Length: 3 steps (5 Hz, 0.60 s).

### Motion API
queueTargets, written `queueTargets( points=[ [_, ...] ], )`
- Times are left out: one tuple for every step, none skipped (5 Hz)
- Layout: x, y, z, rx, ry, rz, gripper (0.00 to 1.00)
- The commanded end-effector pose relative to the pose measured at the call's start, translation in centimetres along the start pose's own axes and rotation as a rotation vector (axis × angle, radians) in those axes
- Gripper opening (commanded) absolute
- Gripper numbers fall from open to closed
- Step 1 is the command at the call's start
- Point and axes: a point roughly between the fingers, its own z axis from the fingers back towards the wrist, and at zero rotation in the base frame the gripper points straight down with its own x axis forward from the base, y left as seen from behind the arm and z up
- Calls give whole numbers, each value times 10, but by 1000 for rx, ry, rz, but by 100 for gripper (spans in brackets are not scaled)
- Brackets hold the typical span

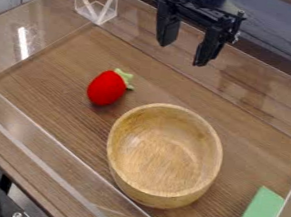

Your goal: Move the red object to the right side of the table

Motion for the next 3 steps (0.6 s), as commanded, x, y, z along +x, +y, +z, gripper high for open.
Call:
queueTargets(
  points=[
    [-3, 0, -15, 0, 33, 7, 100],
    [-13, 25, -36, 11, 32, -14, 100],
    [-23, 53, -50, 28, 1, -36, 100]
  ],
)
